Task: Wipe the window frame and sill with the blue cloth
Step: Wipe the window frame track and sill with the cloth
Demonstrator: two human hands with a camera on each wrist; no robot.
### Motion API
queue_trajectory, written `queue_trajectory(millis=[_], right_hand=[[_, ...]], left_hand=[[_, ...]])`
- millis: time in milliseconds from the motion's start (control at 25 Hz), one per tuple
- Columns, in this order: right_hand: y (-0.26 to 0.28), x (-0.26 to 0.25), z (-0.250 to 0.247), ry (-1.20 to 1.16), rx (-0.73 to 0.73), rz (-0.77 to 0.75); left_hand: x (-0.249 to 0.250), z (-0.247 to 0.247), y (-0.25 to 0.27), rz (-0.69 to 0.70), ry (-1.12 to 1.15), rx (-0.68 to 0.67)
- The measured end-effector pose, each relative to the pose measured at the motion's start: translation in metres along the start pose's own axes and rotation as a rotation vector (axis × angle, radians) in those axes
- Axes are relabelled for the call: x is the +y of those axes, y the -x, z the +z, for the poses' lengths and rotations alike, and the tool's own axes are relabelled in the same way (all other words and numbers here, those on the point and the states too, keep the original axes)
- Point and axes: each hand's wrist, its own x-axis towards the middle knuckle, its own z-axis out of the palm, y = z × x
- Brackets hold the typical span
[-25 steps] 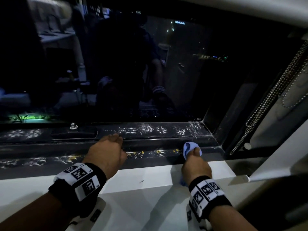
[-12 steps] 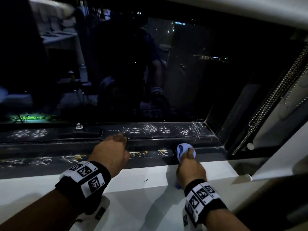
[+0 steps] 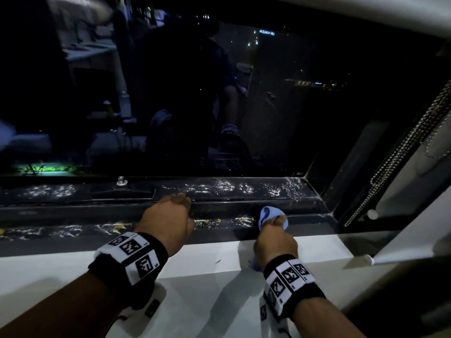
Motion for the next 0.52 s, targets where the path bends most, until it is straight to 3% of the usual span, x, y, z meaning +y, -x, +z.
queue_trajectory(millis=[200, 320, 520], right_hand=[[0.015, 0.022, 0.000, 0.101, 0.001, -0.254], [0.010, 0.019, -0.009, 0.048, 0.054, -0.153], [0.014, -0.017, 0.005, 0.073, -0.035, -0.129]], left_hand=[[-0.002, 0.000, 0.000, 0.003, 0.000, -0.010], [-0.002, -0.001, 0.001, 0.007, 0.000, -0.002], [-0.003, 0.002, 0.002, 0.002, -0.009, -0.008]])
